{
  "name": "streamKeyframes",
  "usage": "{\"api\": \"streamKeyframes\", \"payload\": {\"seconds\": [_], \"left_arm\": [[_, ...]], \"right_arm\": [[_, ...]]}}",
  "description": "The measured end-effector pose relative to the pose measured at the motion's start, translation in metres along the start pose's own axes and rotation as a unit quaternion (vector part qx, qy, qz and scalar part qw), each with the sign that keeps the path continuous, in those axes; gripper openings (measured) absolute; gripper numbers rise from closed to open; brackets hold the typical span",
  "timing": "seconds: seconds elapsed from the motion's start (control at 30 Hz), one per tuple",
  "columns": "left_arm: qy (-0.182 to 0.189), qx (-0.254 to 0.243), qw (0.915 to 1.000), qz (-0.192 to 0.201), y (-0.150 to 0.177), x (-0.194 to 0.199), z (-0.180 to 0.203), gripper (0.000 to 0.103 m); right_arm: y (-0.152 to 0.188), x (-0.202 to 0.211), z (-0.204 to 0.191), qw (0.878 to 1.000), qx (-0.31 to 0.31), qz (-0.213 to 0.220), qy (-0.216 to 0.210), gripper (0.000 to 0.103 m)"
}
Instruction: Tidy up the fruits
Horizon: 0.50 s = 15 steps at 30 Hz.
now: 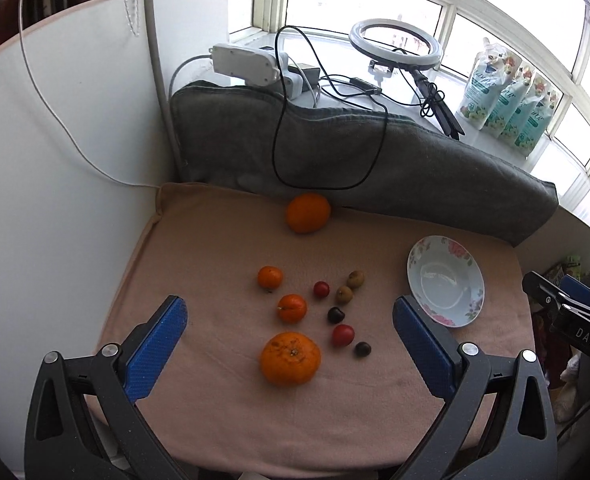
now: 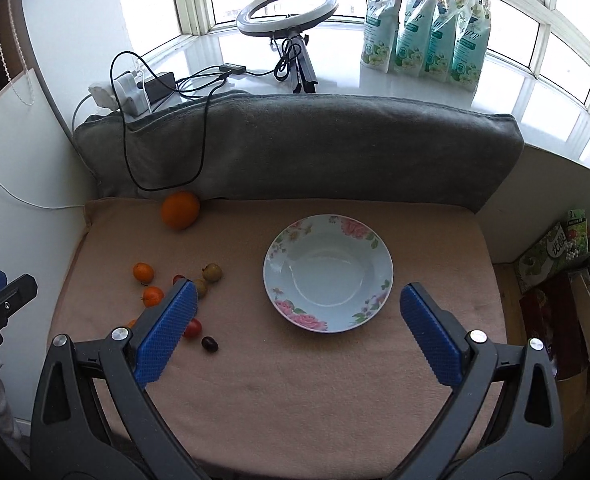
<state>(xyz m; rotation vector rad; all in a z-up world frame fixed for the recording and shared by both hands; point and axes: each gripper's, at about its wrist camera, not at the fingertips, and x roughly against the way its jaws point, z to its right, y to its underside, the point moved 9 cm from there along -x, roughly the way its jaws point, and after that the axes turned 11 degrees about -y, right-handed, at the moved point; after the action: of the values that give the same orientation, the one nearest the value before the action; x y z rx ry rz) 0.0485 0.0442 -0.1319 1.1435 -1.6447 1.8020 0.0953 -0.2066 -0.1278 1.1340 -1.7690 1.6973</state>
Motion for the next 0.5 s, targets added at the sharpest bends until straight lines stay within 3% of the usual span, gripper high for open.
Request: {"api": "streamKeyframes", "payload": {"seconds": [0.5], "left_arm": [[0.012,-0.003,0.9998,0.014,-0.007,0.006,0.012,0.102]], "right_arm": [[-0.005,0.010,-0.004,1.000,0.006,0.006,0.012,0.103]]}}
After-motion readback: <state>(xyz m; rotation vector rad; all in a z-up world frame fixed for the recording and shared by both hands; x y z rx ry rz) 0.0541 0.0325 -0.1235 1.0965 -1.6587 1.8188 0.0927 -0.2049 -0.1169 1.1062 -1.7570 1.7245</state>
